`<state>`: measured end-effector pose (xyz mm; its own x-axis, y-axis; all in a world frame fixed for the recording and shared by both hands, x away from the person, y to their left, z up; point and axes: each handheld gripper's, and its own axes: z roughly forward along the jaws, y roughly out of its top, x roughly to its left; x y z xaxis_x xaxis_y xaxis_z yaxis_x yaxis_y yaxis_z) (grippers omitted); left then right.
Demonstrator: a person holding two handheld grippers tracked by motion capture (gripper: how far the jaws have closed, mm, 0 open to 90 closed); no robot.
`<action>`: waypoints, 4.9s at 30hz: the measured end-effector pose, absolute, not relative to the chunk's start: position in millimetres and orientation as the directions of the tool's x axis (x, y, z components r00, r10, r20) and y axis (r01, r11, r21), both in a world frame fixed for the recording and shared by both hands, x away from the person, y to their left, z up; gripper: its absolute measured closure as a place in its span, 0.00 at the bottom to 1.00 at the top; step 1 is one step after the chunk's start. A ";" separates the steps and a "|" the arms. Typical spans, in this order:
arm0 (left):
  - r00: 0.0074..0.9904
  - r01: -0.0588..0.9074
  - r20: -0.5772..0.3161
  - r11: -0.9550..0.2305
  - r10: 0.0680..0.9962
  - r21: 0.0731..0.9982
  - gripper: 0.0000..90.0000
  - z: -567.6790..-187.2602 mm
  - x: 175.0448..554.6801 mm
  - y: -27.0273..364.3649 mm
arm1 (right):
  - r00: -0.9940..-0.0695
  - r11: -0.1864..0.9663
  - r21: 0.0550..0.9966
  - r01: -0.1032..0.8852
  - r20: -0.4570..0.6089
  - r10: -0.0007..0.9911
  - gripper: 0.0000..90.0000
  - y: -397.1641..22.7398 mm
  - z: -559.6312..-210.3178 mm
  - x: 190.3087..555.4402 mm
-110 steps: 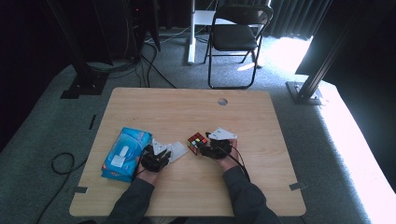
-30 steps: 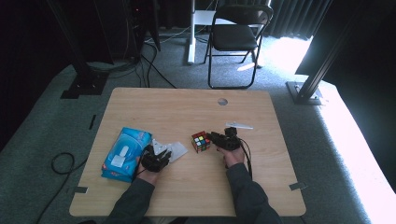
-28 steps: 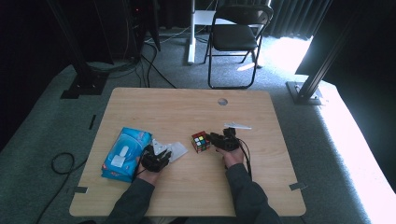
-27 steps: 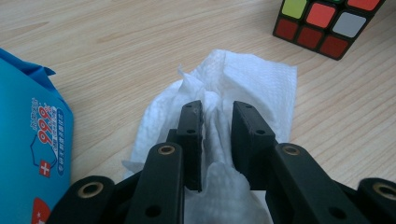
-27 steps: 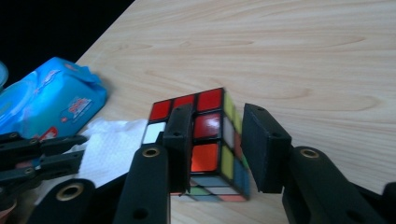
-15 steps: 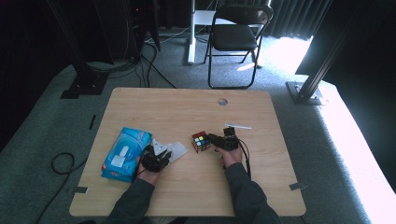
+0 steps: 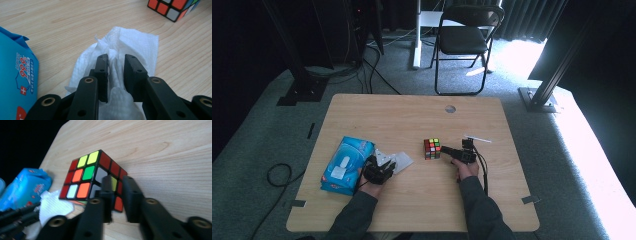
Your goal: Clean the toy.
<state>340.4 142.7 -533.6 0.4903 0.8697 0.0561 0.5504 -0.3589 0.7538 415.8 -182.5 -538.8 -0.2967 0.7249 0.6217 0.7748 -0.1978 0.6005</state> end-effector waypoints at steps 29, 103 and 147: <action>0.502 0.544 0.058 -0.367 0.863 0.754 0.80 -532.6 339.5 140.4 | -0.758 0.453 0.808 0.377 -0.012 0.652 0.16 -133.7 -518.2 426.6; 0.547 0.504 0.040 -0.367 0.836 0.782 0.94 -493.7 344.1 127.0 | -0.804 0.425 0.841 0.336 0.021 0.595 0.38 -121.2 -522.6 391.2; 0.675 0.401 0.088 -0.465 0.732 0.789 0.94 -481.7 353.2 91.3 | -0.831 0.464 0.836 0.292 -0.018 0.556 0.38 -107.4 -523.4 382.9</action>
<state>353.2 91.3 -481.7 0.6751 0.7324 0.0884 0.4012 -0.4650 0.7892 382.9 -107.4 -523.4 -0.8311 0.5559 -0.0181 0.2921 0.4638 0.8364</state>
